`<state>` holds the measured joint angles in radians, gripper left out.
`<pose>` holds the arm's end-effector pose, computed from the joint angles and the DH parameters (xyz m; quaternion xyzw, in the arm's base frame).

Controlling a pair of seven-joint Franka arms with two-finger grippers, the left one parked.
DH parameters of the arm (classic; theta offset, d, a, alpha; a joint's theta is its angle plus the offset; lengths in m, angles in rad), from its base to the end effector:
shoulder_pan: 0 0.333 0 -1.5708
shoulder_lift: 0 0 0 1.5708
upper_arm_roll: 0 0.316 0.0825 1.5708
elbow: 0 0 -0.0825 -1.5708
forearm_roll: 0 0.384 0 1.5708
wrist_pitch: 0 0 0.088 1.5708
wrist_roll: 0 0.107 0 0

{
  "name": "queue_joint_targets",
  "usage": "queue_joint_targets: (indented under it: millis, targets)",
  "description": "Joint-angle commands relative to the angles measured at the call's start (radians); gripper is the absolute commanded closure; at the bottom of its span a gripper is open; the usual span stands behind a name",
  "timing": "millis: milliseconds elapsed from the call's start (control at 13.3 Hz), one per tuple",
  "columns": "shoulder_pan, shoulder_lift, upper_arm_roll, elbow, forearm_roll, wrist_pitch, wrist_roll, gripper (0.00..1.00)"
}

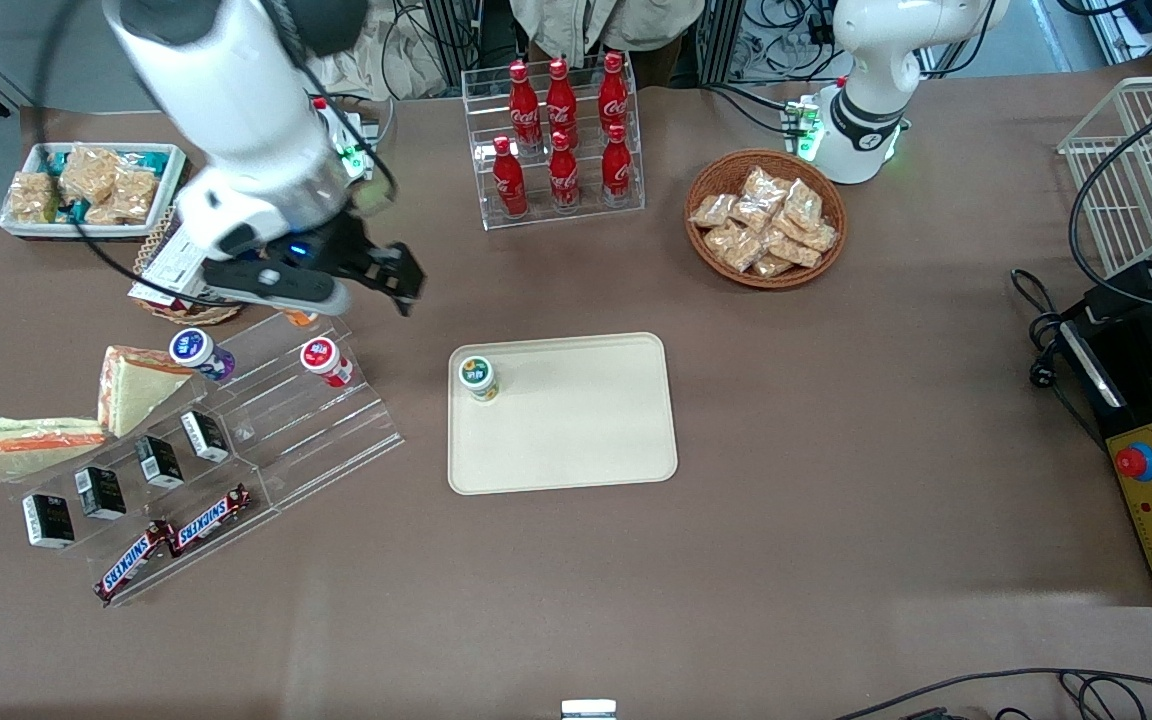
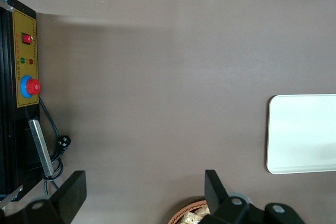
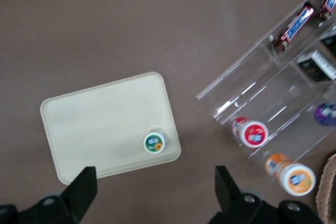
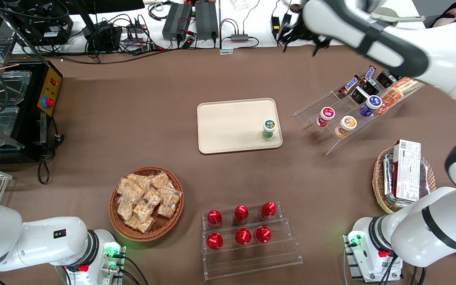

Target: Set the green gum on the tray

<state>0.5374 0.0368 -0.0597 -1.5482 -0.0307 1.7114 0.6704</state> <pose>0.5161 0.2647 0.6278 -0.9934 0.0947 -0.0620 0.0205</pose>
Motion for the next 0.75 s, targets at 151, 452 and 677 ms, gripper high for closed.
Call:
queue_joint_targets:
  millis: [151, 452, 677]
  targets:
    - [-0.322, -0.087, 0.061, -0.013, -0.011, -0.071, -0.441, 0.00]
    - [-0.497, -0.087, 0.051, -0.001, -0.009, -0.072, -0.664, 0.00]
    - [-0.496, -0.069, -0.028, -0.001, -0.008, -0.062, -0.722, 0.00]
